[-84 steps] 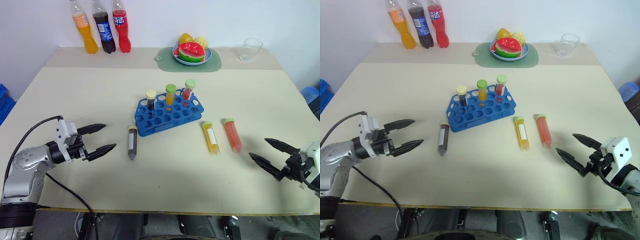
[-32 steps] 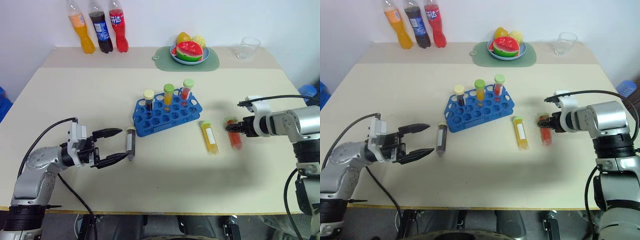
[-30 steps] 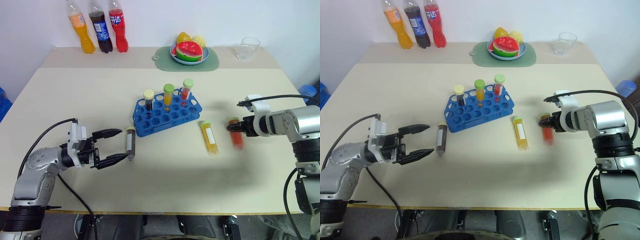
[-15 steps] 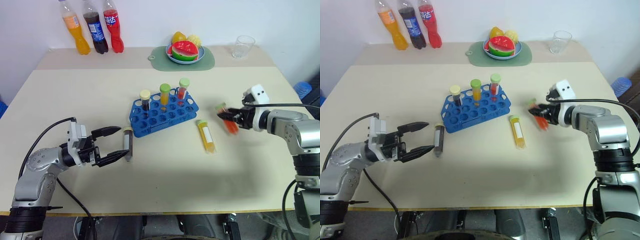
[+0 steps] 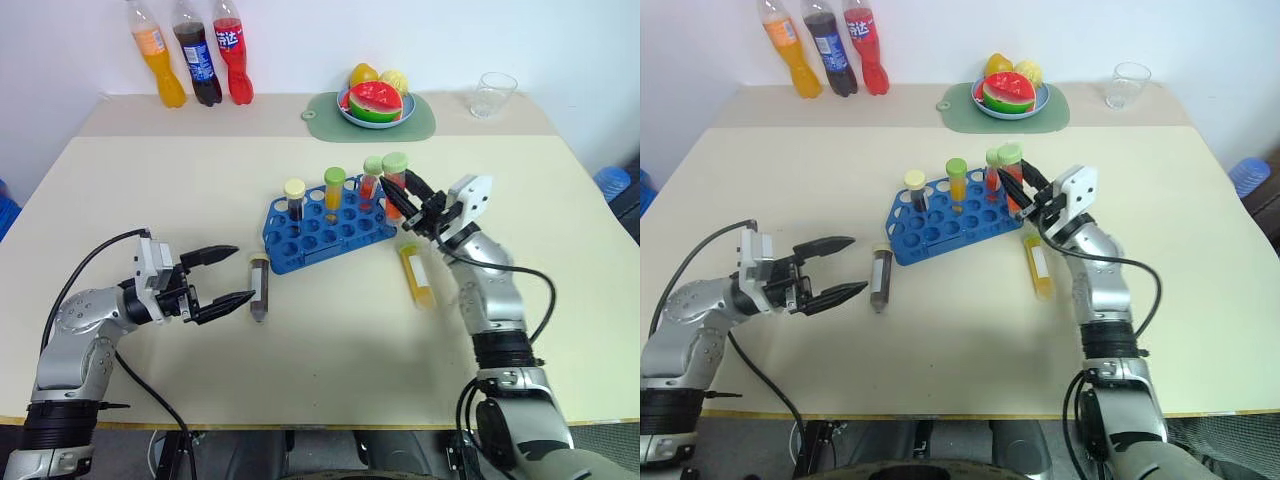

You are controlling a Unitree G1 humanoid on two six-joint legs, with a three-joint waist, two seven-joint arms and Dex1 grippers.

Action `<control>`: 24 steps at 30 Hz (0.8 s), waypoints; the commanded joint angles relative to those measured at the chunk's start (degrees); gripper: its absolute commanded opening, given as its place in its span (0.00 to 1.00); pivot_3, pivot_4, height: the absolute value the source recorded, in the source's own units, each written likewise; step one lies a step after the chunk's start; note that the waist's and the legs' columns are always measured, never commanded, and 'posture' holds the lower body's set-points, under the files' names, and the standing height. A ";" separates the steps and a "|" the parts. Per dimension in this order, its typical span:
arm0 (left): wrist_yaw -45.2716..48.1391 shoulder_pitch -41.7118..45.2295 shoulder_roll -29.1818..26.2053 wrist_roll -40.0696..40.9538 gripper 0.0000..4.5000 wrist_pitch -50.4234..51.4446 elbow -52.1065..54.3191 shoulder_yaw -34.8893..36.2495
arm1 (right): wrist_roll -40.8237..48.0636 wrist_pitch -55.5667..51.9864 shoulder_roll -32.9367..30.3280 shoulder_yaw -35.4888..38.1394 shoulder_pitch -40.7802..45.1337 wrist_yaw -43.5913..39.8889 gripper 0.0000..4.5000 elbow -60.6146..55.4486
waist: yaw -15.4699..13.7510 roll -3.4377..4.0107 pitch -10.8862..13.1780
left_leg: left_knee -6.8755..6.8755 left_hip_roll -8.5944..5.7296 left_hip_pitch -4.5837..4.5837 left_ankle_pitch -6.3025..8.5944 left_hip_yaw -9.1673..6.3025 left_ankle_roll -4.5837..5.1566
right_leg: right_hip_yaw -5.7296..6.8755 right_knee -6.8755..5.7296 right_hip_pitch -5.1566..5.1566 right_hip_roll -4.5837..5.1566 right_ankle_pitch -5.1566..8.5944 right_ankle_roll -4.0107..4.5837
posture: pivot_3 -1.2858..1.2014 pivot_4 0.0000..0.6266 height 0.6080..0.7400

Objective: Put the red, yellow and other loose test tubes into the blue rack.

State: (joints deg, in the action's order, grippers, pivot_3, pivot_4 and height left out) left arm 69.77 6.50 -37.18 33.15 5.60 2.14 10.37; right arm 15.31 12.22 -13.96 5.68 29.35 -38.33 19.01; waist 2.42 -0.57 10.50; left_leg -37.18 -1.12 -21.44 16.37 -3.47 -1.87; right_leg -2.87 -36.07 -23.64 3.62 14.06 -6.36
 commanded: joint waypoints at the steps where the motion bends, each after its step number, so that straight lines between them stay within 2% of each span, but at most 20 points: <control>1: -0.12 0.31 -0.60 0.06 1.00 -0.92 0.66 1.46 | -1.22 5.95 1.22 0.38 2.06 1.82 0.18 2.05 | 0.06 0.01 0.01 | 0.00 0.00 0.00 0.00 0.01 0.00 | 0.00 0.00 0.00 0.01 0.00 0.00 | 0.52 0.24 1.00; 24: -4.25 -2.57 0.55 0.57 1.00 -0.34 4.83 2.56 | -4.45 17.61 5.81 -1.47 6.76 4.09 0.18 18.96 | 0.34 0.02 0.01 | 0.02 0.03 0.07 -0.01 0.01 -0.02 | -0.03 -0.06 0.00 -0.01 -0.01 0.02 | 0.52 0.24 1.00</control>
State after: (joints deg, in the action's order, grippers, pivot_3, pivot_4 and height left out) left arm 65.97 4.23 -36.82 33.17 5.61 4.87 12.07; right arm 11.36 28.69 -8.87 4.37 35.25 -34.63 36.54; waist 2.75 -0.54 10.50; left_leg -37.15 -1.09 -21.37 16.36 -3.46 -1.89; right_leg -2.90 -36.13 -23.64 3.61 14.05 -6.34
